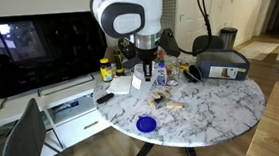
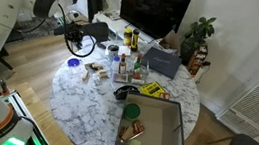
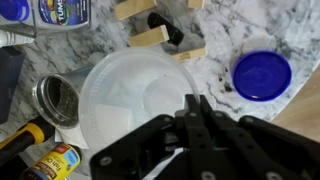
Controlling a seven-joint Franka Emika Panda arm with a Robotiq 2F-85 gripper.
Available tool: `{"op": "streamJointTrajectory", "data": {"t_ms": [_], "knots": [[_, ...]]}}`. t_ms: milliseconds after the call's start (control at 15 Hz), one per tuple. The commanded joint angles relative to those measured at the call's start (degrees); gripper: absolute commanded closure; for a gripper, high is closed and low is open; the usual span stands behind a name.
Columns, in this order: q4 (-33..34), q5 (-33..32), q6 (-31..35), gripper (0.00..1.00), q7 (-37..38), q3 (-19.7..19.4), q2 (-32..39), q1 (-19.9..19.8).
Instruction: Pour out the transparent bucket is contents, then set the transparent bucket upright
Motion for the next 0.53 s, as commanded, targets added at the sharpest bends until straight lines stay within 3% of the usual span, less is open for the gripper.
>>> {"op": "streamJointTrajectory", "data": {"t_ms": [0,67,133,200,267,467], "knots": [[-1.42,-1.53,-0.05,0.99,-2.34,-6.46,2.96,5.64],[-2.35,-5.74,1.98,0.99,-0.21,-3.34,4.99,4.38],[-2.74,-3.67,-0.34,0.99,-1.78,-8.16,3.94,7.59],[-1.6,-3.61,-0.19,0.99,-3.32,-9.31,3.82,8.71],[-4.63,-6.15,-0.66,0.99,-0.24,-8.79,3.12,8.72],[-3.09,-7.92,-0.74,0.99,-1.64,-10.03,3.39,10.34]]}}
